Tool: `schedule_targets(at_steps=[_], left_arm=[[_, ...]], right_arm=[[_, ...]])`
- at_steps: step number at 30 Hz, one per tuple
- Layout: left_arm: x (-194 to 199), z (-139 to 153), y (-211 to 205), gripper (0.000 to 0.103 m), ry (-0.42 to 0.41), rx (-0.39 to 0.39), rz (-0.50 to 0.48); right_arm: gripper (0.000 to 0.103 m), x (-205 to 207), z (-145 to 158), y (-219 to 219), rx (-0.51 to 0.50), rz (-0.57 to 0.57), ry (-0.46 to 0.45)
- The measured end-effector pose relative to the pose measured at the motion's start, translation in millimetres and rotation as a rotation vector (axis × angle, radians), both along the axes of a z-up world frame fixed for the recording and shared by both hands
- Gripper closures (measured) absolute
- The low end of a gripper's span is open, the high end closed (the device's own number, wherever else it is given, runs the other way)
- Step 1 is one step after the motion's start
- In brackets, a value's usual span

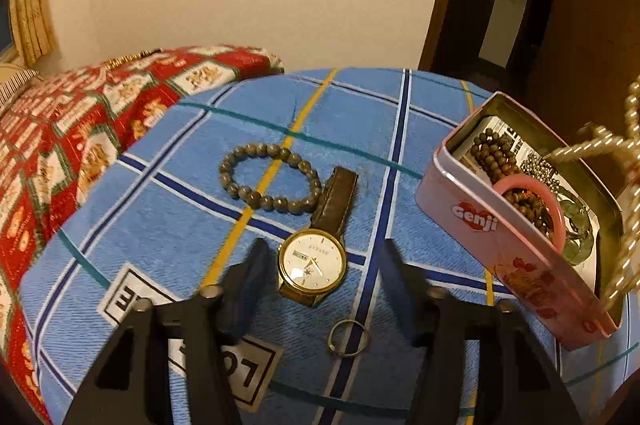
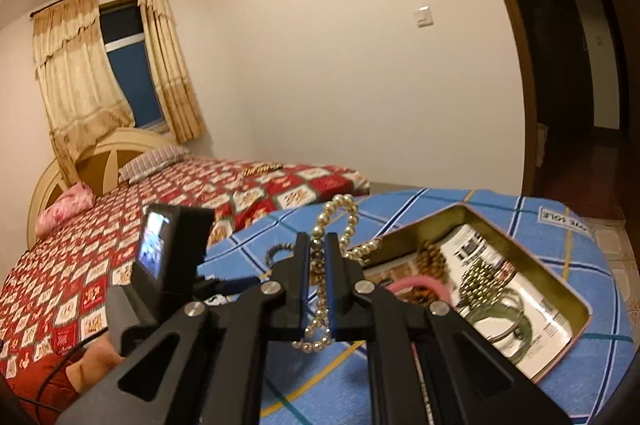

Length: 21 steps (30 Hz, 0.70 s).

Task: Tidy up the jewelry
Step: 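Grasp the gold watch with the left tool while the right holds the pearls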

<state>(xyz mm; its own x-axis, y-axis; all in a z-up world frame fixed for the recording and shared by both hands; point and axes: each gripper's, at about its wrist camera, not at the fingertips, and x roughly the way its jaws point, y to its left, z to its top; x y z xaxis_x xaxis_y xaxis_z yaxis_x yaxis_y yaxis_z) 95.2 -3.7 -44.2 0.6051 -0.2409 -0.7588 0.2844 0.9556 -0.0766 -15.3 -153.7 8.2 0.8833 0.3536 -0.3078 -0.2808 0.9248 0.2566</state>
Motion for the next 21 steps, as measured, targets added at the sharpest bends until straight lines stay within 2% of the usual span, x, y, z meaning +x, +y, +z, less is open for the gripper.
schedule_targets(at_steps=[1, 3, 10, 21], left_arm=[[1.0, -1.1, 1.2, 0.067, 0.011, -0.007, 0.005], [2.7, -1.1, 4.3, 0.067, 0.016, -0.037, 0.003], [1.0, 0.3, 6.1, 0.067, 0.009, -0.058, -0.007], [-31.1, 25.2, 14.0, 0.067, -0.177, -0.117, 0.010]], right_arm=[[0.093, -0.3, 1.5, -3.0, 0.013, -0.007, -0.005], [0.093, -0.3, 2.8, -9.6, 0.037, -0.020, -0.011], [0.093, -2.9, 6.4, -32.1, 0.080, -0.082, -0.024], [0.093, -4.9, 7.3, -43.7, 0.060, -0.153, -0.033]])
